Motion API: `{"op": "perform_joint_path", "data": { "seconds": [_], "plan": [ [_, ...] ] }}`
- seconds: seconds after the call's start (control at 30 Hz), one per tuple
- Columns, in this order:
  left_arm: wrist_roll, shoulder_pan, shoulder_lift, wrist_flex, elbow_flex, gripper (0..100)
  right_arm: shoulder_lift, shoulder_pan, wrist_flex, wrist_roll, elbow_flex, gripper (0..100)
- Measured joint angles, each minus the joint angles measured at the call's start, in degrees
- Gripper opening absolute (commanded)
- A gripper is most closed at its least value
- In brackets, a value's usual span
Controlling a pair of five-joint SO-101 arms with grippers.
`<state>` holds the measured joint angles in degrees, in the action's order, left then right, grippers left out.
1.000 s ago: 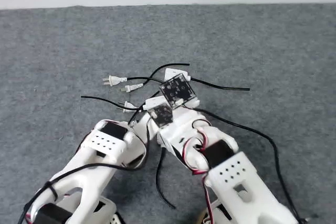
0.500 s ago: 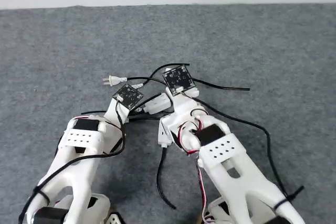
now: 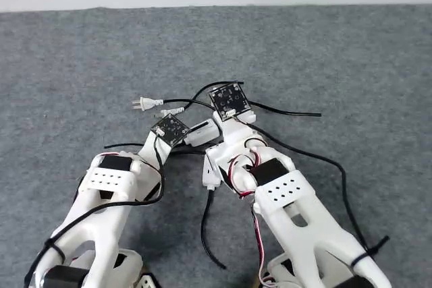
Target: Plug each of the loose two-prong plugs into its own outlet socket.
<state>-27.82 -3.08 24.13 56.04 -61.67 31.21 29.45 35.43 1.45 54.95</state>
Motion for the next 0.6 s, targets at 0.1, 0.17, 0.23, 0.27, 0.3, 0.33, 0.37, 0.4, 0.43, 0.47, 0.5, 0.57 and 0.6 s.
{"op": "perform_joint_path", "data": {
  "seconds": [0.1,0.17,0.23,0.27,0.3,0.33,0.37,0.4,0.43,0.47,0.5,0.57,0.6],
  "plan": [
    [-0.1,0.0,0.0,0.0,0.0,1,0.0,0.0,0.0,0.0,0.2,0.8],
    [-0.1,0.0,0.0,0.0,0.0,1,0.0,0.0,-0.1,0.0,1.1,0.8],
    [-0.1,0.0,0.0,0.0,0.0,1,0.1,-0.3,-0.1,0.0,2.1,0.8],
    [-0.1,0.0,0.0,0.0,0.0,1,0.0,-0.4,-0.1,0.1,2.5,0.8],
    [-0.1,0.0,0.0,0.0,0.0,1,0.0,-0.4,-0.1,0.1,2.6,0.8],
    [-0.1,0.0,0.0,0.0,0.0,1,0.0,-0.4,-0.1,0.1,2.6,0.8],
    [-0.1,0.0,0.0,0.0,0.0,1,0.0,-0.4,-0.1,0.1,2.7,0.8],
    [-0.1,0.0,0.0,0.0,0.0,1,0.0,-0.4,-0.1,0.1,2.8,0.8],
    [-0.1,0.0,0.0,0.0,0.0,1,-0.2,-0.4,-0.2,0.1,3.0,0.8],
    [-0.1,0.0,0.0,0.0,0.0,1,-0.9,0.0,-0.4,0.1,3.0,0.8],
    [-0.1,0.0,0.0,0.0,0.0,1,-1.8,0.6,-0.5,0.1,2.9,0.8],
    [-0.1,0.0,0.0,0.0,0.0,1,-3.5,1.8,-1.1,-1.1,2.6,0.8],
    [-0.1,0.0,0.0,0.0,0.0,1,-5.0,2.5,-1.1,-1.8,1.7,0.8]
  ]
}}
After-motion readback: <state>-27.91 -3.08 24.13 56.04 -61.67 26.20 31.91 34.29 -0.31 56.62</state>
